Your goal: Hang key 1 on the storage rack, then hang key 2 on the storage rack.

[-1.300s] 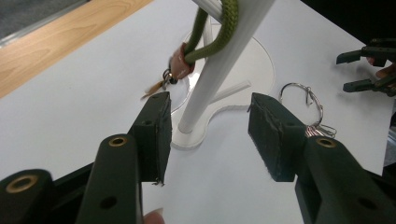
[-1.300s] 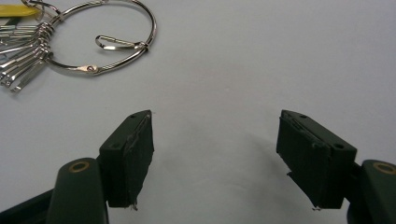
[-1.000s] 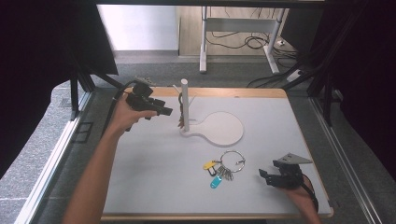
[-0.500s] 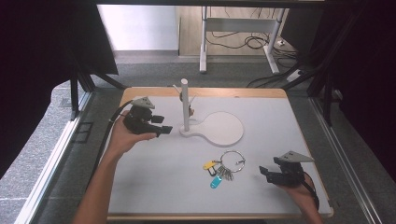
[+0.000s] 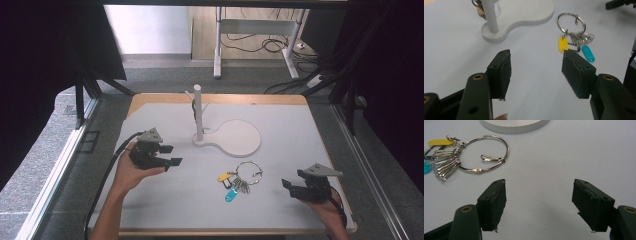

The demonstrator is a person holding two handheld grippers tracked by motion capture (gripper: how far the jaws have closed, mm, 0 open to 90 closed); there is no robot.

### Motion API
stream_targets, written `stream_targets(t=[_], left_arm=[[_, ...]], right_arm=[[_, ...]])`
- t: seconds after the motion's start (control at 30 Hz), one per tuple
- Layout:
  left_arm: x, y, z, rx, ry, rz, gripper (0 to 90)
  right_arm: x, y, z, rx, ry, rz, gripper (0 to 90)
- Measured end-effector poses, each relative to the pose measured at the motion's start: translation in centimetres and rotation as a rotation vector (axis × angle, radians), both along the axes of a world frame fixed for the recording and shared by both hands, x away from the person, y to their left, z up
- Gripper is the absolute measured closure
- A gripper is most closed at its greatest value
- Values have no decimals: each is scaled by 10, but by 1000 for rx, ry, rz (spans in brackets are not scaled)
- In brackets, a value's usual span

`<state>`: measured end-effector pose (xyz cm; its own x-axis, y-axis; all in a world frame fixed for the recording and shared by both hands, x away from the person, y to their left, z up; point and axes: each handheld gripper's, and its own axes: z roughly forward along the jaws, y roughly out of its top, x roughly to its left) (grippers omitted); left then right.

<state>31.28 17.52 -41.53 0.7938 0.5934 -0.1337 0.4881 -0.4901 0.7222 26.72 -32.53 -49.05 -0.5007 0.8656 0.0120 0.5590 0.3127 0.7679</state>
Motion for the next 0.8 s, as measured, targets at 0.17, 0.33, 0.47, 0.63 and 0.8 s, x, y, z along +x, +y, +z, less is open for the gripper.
stream_targets(t=[0.17, 0.33, 0.47, 0.63, 0.8], left_arm=[[-10, -1, -13, 26, 28, -10, 405], [-16, -2, -24, 23, 43, -14, 403], [-17, -2, -28, 17, 49, -13, 403], [-17, 1, -33, 31, 54, -2, 388], [-17, 0, -35, 38, 56, -8, 388]], right_arm=[[0, 5, -3, -8, 14, 28, 280], [2, 5, -2, 44, 13, 28, 274], [3, 4, 4, 84, 3, 16, 278], [9, 8, 13, 56, -16, 36, 300], [21, 21, 39, -5, -31, 136, 318]])
